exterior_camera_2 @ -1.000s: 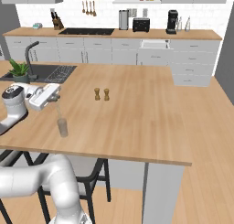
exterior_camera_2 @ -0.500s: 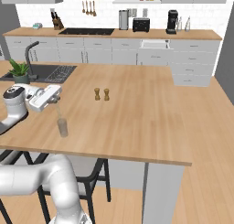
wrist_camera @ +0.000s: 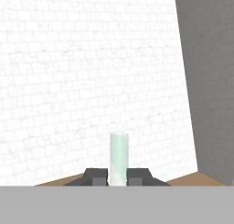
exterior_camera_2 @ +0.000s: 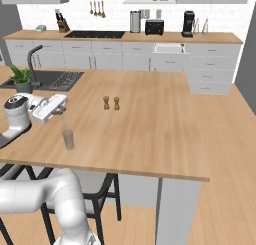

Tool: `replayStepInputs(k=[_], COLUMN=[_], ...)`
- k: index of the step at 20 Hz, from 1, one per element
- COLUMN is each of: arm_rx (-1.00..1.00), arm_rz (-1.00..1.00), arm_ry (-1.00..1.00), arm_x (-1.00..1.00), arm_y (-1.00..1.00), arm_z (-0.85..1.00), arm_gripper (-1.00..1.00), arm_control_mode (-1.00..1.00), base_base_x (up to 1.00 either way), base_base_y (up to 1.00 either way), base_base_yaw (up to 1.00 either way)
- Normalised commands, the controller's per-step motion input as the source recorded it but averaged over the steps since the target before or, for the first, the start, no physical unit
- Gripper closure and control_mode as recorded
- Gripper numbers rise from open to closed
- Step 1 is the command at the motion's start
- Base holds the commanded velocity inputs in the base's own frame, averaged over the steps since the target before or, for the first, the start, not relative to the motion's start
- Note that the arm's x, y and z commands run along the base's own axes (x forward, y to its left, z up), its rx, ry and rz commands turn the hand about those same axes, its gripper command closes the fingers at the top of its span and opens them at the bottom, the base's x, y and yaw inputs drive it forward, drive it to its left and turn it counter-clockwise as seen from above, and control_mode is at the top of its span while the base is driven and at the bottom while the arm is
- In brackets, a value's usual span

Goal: Take a straw from the drawer in front and place it inside the glass cup on the dining counter.

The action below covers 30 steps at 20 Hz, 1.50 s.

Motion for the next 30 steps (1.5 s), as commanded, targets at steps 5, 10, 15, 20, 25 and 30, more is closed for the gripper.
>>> replayStepInputs(k=[5, 10, 15, 20, 25, 30], arm_rx=[0.00, 0.00, 0.00, 0.00, 0.00, 0.00], arm_rz=[0.00, 0.00, 0.00, 0.00, 0.00, 0.00], arm_ry=[0.02, 0.00, 0.00, 0.00, 0.00, -0.01], arm_x=[0.01, 0.05, 0.10, 0.09, 0.12, -0.06], arm_y=[0.00, 0.03, 0.03, 0.00, 0.00, 0.00], arm_z=[-0.19, -0.14, -0.15, -0.24, -0.30, 0.15], arm_gripper=[1.00, 1.00, 1.00, 1.00, 1.00, 1.00], arm_control_mode=[-1.00, -1.00, -1.00, -1.00, -1.00, -1.00], base_base_x=[0.00, 0.00, 0.00, 0.00, 0.00, 0.00], base_base_y=[0.00, 0.00, 0.00, 0.00, 0.00, 0.00], base_base_yaw=[0.00, 0.00, 0.00, 0.00, 0.00, 0.00])
